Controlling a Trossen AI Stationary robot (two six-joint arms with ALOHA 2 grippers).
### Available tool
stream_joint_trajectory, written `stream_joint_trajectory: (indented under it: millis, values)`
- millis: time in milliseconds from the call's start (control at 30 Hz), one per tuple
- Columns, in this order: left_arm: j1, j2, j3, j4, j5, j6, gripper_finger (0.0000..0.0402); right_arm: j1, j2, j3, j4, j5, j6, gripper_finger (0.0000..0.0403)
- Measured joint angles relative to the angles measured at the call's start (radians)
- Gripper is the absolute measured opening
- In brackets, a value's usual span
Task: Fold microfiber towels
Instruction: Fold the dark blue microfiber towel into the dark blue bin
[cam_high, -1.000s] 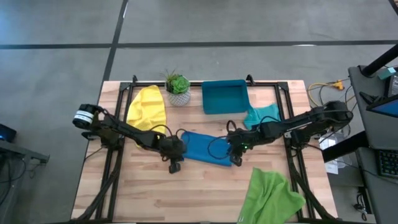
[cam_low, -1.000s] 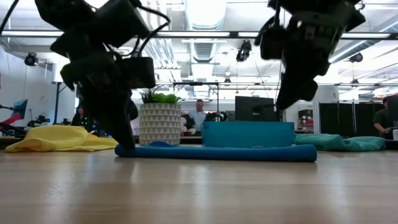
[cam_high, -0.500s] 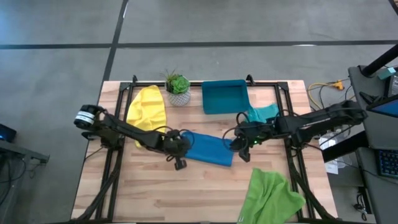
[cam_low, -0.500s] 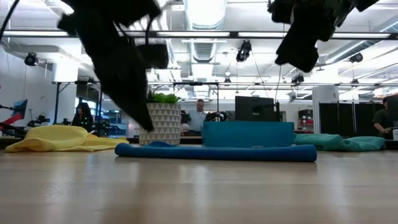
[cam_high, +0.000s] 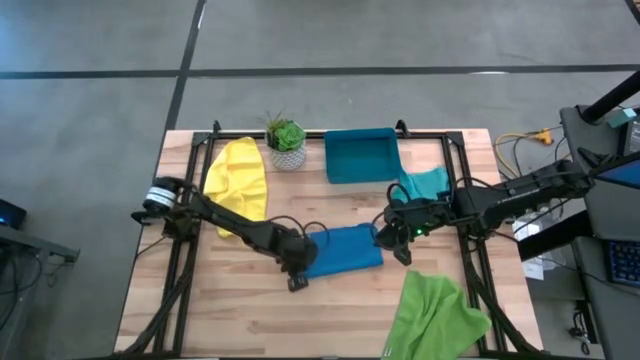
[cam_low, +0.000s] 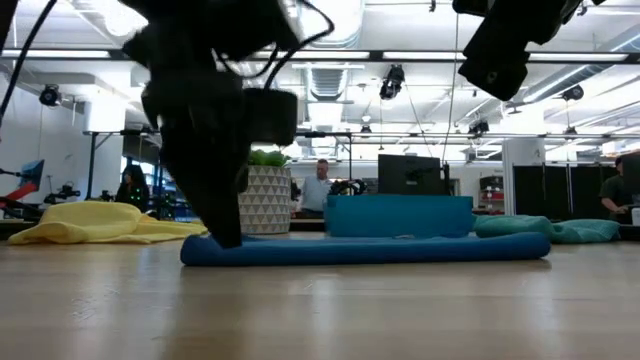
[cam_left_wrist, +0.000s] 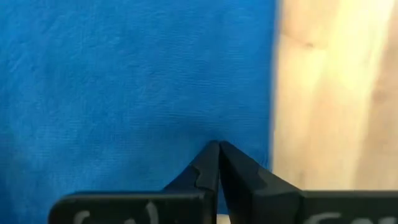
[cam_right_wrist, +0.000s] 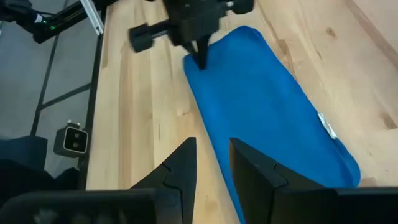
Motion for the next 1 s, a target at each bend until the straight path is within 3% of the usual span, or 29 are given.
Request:
stream_joint_trajectory:
  millis: [133, 367, 733, 1000]
  values:
    - [-0.014, -0.079, 0.054, -0.009, -0.071, 0.002, 0.0, 0.0, 0.0, -0.002, -0.002, 0.002, -0.014, 0.0089]
    - [-0.015, -0.161, 0.026, -0.001, -0.148, 0.003, 0.0, 0.0, 0.001, -0.009, -0.002, 0.025, -0.046, 0.0089]
    - [-0.014, -0.139, 0.014, 0.097, -0.154, -0.001, 0.0, 0.023, 0.001, -0.076, 0.061, 0.027, -0.02, 0.0089]
    - [-0.081, -0.162, -0.002, -0.085, -0.169, -0.274, 0.0, 0.109, 0.002, -0.225, 0.292, 0.026, 0.137, 0.0089]
